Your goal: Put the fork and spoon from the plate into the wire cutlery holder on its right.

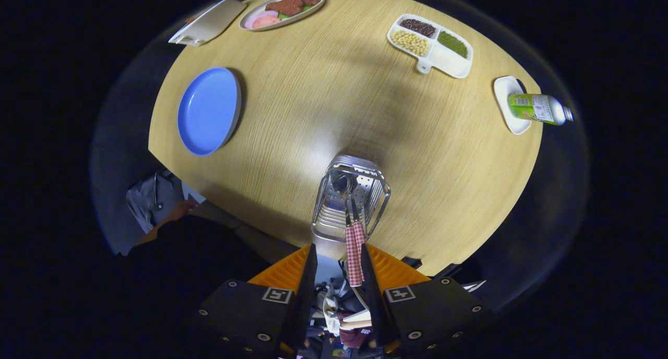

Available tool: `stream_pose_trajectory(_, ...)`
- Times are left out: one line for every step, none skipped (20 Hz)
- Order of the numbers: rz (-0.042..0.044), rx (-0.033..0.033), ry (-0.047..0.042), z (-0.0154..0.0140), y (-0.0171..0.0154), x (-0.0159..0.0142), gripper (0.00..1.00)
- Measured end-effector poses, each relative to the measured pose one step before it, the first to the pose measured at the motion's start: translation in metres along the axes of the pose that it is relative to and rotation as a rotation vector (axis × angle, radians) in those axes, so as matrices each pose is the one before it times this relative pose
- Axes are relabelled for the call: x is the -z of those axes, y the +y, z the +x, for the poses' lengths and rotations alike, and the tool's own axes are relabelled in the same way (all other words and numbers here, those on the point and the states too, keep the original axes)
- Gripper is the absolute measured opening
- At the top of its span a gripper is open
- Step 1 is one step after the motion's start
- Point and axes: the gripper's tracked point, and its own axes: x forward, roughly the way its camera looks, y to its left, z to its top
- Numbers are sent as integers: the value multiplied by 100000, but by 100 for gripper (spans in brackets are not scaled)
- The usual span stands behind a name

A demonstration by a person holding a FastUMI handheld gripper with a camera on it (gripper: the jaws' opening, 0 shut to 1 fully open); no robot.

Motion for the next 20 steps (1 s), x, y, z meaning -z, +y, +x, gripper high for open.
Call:
stream_pose_trajectory(2995, -753, -7325, -651, -100, -769, 53)
stream_pose_trajectory(3367, -307, -6324, -522, -142, -610, 54)
stream_pose_trajectory(2513, -460, -7733, -567, -4, -898, 55)
stream_pose_trajectory(876, -98, -7470, -372, -28, -921, 56)
stream_pose_trajectory(-223, 1048, -6126, -553, -96, -546, 59)
stream_pose_trajectory(72, 591, -7522, -456, -60, -434, 59)
stream_pose_trajectory(962, 911, -5758, -243, 78, -573, 61)
stream_pose_trajectory(1614, 179, -6267, -391, 246, -456, 63)
stream_pose_trajectory(1169, 517, -6503, -445, 129, -654, 68)
stream_pose_trajectory(662, 1387, -6837, -487, -189, -735, 73)
stream_pose_trajectory(443, 1784, -7366, -398, -117, -937, 77)
stream_pose_trajectory(452, 1817, -6864, -611, -242, -863, 80)
stream_pose_trajectory(386, 1367, -6666, -646, 5, -854, 85)
stream_pose_trajectory(676, 1626, -6652, -698, -15, -1138, 88)
stream_pose_trajectory(744, 1650, -6082, -675, -198, -1007, 91)
stream_pose_trajectory(1234, 1674, -6765, -492, -90, -1092, 92)
stream_pose_trajectory(1275, 3489, -7179, -292, -479, -1285, 94)
stream_pose_trajectory(597, 3353, -7277, -594, -587, -1627, 95)
stream_pose_trajectory(-101, 3425, -7388, -584, -410, -1478, 97)
stream_pose_trajectory(-625, 2941, -6908, -668, -625, -1427, 97)
